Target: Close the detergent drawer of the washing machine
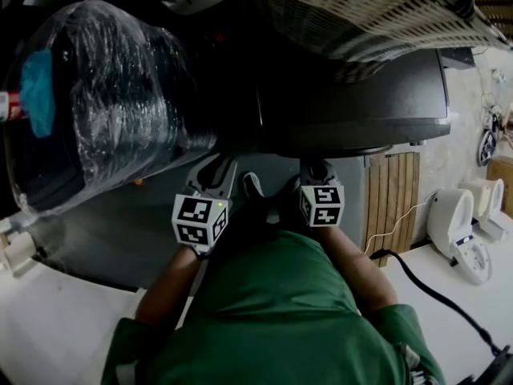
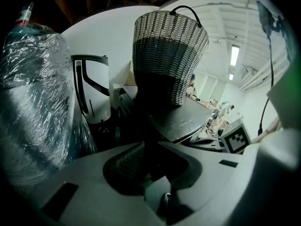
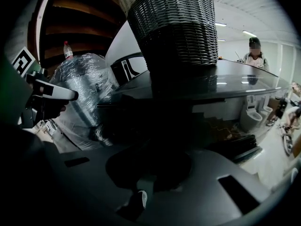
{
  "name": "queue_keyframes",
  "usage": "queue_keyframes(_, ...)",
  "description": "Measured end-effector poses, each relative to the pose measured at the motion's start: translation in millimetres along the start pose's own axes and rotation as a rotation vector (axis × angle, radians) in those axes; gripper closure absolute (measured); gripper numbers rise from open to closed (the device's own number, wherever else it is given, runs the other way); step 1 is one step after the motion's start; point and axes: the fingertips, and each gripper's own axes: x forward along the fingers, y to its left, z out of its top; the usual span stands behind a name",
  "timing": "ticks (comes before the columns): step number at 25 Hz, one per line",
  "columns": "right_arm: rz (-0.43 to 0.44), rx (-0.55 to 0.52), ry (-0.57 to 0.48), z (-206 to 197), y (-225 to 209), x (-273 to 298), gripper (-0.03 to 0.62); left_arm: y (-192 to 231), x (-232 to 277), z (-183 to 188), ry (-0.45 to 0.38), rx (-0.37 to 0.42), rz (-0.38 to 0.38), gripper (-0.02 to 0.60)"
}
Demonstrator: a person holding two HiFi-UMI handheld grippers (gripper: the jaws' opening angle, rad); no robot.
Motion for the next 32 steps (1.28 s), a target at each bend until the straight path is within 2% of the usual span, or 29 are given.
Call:
queue_keyframes(5, 0.026, 0.041, 0.004, 0, 0, 4, 0.572, 0, 6, 5, 0.003, 0.004, -0.007, 0.482)
queue_keyframes(12, -0.011, 0.054, 0.024, 5, -2, 8, 0.573, 2, 6, 12, 0.004, 0.013, -0.009, 0.482)
queue_keyframes(15, 0.006, 0.061, 0.028, 4, 0, 9, 0.574, 3, 4, 13, -0.003, 0.014, -0.004, 0.482)
queue_keyframes(19, 0.019, 0.014, 0.031, 4, 0, 9, 0.573, -2, 2, 15, -0.017, 0.019, -0.005, 0.482)
queue_keyframes(24, 0.081, -0.049, 0.027, 14, 5, -9, 0.572, -10, -7, 22, -0.054, 0.018, -0.007, 0.482)
queue_keyframes(28, 0.12, -0.09, -0.032, 38, 15, -46, 0.572, -13, -20, 36, -0.111, 0.018, -0.002, 0.482)
queue_keyframes(32, 0.129, -0.065, -0.163, 92, 19, -88, 0.572, -20, -38, 53, -0.169, 0.019, 0.002, 0.482)
